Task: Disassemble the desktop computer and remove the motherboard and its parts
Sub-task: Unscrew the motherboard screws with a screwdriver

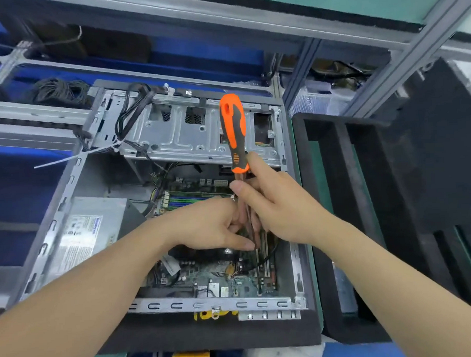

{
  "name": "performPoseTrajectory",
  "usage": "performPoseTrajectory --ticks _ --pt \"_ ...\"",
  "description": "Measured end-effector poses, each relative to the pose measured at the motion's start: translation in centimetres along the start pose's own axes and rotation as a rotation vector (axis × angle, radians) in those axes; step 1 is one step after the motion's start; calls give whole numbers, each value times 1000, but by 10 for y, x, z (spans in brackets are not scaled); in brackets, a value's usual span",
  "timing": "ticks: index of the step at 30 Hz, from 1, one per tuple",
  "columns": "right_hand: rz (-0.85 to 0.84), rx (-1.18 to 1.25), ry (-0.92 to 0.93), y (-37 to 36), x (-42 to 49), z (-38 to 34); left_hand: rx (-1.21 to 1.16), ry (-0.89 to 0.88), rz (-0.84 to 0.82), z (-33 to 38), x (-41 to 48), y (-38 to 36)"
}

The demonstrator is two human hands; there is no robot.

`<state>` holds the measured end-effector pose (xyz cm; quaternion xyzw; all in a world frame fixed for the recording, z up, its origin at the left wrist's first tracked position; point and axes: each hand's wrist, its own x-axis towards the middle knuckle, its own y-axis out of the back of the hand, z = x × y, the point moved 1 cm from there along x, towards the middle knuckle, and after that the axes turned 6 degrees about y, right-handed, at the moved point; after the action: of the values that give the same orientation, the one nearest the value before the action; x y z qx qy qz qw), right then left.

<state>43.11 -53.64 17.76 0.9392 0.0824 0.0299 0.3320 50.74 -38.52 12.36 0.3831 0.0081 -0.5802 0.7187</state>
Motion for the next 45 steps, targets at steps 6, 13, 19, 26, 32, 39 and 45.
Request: performPoseTrajectory --ticks 6,13,19,26,32,39,45 --pt "59 90 20 10 5 3 -9 -62 -75 4 0 2" --pt "185 246 28 42 8 -4 23 -130 -146 1 -1 1" --pt "316 356 16 77 10 -17 67 -149 -167 3 -3 -1" --pt "389 381 39 89 10 -25 -23 -114 -152 0 -1 -1" --pt "412 376 32 89 7 -24 -61 -130 -137 0 -1 -1" --pt "470 384 66 91 0 -20 37 -106 -177 3 -4 0" --pt "666 442 205 116 -31 -26 -203 58 33 2 -6 9"
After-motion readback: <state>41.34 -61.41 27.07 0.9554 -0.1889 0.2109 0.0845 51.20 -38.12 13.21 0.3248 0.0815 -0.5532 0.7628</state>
